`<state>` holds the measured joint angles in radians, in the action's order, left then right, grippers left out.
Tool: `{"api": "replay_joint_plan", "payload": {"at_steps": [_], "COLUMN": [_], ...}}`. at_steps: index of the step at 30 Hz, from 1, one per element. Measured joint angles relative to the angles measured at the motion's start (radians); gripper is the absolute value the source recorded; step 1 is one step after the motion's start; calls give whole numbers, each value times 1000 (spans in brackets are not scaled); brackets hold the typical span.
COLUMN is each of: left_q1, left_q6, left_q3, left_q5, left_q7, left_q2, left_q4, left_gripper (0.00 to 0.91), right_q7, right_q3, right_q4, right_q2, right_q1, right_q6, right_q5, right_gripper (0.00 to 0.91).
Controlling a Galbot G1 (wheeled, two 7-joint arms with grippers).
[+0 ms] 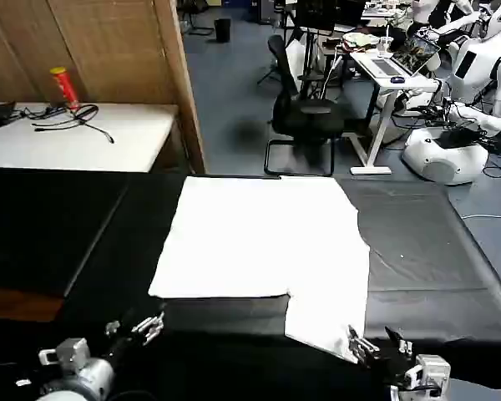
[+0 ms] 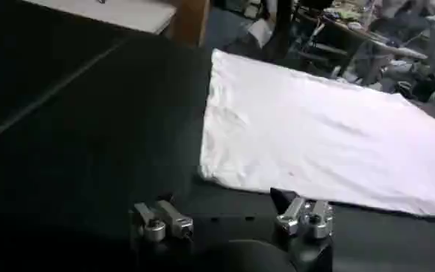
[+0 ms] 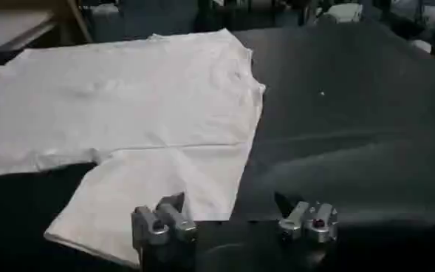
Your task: Fold and organize the clothes.
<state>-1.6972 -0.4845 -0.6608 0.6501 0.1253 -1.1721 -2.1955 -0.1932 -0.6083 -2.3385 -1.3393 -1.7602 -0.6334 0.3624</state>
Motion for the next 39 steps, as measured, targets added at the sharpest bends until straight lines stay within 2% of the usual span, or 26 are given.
{"api": "replay_joint_plan", "payload": {"at_steps": [12,13,14,15,16,17,18,19,21,22,26,39], "left_q1": [88,93,98,102,104,107,109,110,116,119,117,39], "left_q6": [13,14,17,20,21,23,27,29,34,37,39,24], "left_q3": [32,34,35,36,36,36,36,36,37,37,38,56], "left_q5": [-15,-12,-10,-9,-8,-7,-7,-7,-8,-8,8,-39], "left_q7": [-14,-14,-13,-13,-13,-13,-13,-13,-14,-14,-19,-15], "left_q2": [7,6,6,5,5,5,5,5,6,6,5,-11], "left_q4": [85,93,102,110,118,125,131,135,149,156,164,50], "left_gripper": [878,829,702,478,380,205,156,146,20,0,0,0], "right_q7": [-12,-12,-13,-13,-13,-13,-13,-14,-14,-15,-26,-66], "right_q3": [24,25,27,28,30,32,34,36,39,39,36,29], "right_q4": [50,53,55,57,61,64,66,67,66,66,57,-42], "right_q2": [-15,-15,-17,-18,-19,-20,-22,-24,-26,-26,-26,-25], "right_q1": [35,35,35,35,34,34,34,34,30,29,22,-49], "right_q6": [-3,-3,-3,-4,-5,-5,-5,-6,-5,-5,-6,-24], "right_q5": [-22,-22,-23,-23,-24,-25,-26,-27,-29,-29,-29,-39], "right_gripper": [878,780,761,653,575,478,419,293,127,78,49,20]}}
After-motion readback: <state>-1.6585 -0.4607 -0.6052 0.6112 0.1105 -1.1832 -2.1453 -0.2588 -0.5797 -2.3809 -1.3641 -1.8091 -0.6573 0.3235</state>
